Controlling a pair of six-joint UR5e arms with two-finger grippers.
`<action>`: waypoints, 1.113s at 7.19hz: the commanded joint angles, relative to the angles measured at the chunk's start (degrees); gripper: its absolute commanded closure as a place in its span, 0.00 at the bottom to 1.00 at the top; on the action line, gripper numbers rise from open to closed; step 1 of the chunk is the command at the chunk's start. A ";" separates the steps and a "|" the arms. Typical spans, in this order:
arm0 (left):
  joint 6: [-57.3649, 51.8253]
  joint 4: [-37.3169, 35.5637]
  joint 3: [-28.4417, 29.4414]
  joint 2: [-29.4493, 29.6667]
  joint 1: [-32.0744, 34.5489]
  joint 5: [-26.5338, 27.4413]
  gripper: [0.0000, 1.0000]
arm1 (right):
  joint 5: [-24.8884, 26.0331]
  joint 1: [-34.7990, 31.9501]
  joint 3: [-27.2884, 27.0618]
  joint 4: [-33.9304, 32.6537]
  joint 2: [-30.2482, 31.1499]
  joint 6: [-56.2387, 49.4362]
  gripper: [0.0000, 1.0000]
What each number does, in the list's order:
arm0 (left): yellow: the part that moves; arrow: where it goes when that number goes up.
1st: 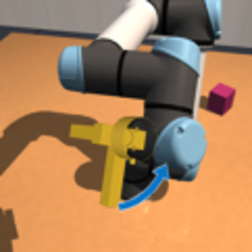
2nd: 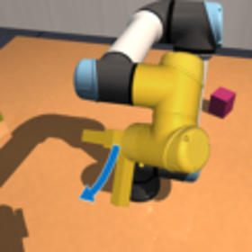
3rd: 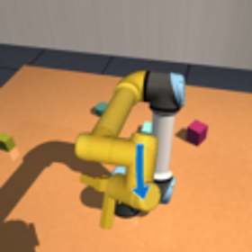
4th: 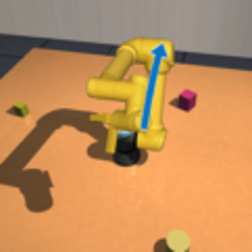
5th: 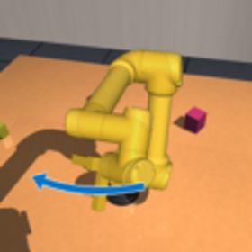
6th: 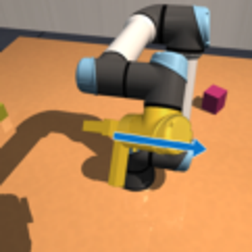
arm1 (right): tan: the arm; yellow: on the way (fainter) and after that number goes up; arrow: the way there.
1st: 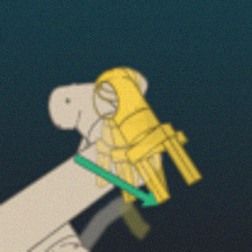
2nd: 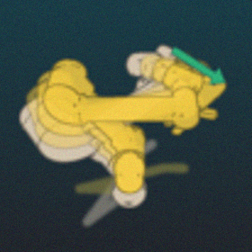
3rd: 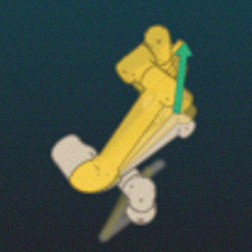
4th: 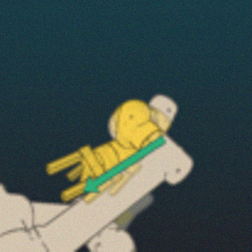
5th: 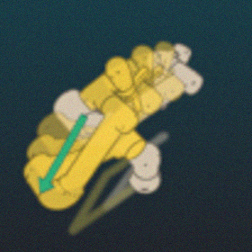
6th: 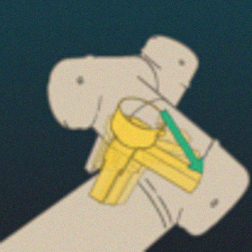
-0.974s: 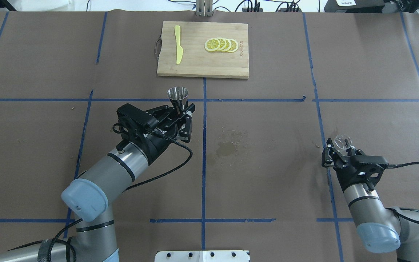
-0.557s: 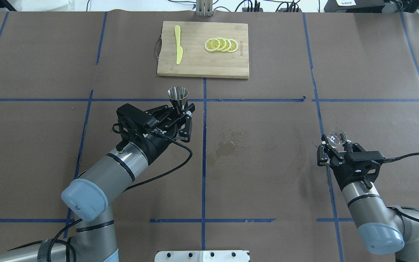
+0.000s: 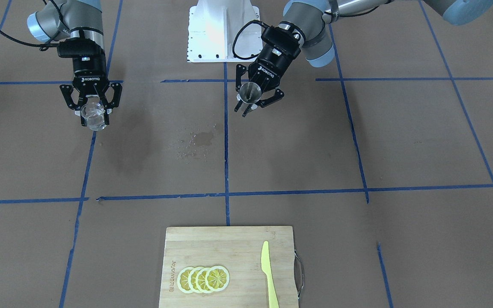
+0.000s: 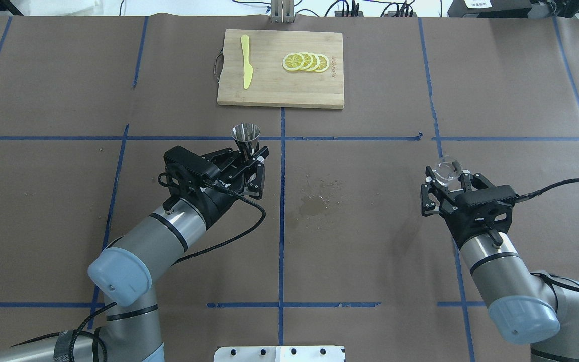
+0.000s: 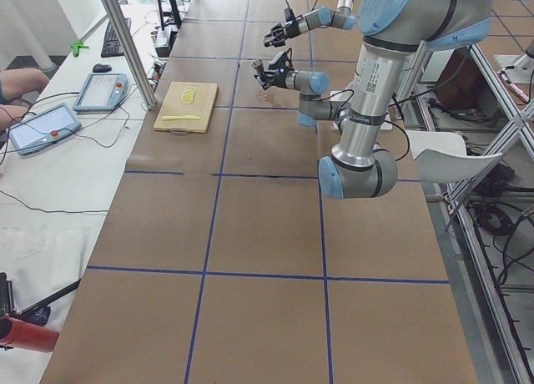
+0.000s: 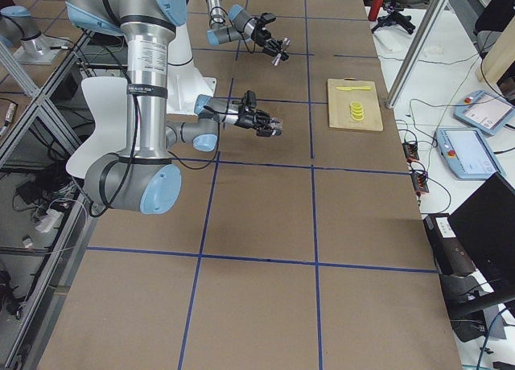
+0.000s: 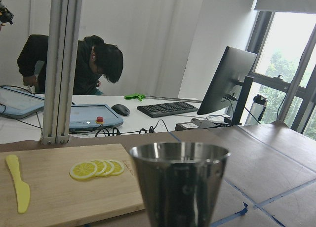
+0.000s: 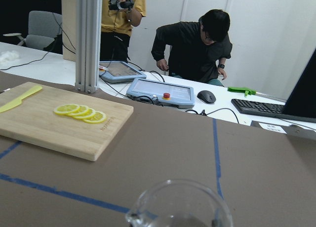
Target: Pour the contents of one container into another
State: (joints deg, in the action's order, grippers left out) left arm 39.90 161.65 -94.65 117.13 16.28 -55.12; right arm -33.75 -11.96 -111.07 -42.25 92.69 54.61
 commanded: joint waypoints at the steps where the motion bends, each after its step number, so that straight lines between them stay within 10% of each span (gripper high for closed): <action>1: -0.35 0.07 0.61 0.03 -0.63 -1.38 1.00 | -4.55 -2.53 -2.83 -0.11 -6.09 -10.20 1.00; 5: -4.56 0.77 0.00 -2.78 -1.17 -4.55 1.00 | -14.84 -6.67 -2.75 -1.51 -14.88 -23.65 1.00; 8: -8.26 5.25 0.52 -3.23 -1.34 -6.58 1.00 | -17.31 -6.76 -2.84 -15.28 -24.72 -33.29 1.00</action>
State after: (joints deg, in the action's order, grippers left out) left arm 32.31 165.83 -94.27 114.04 14.99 -61.37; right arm -50.04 -18.62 -113.95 -52.54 71.89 26.18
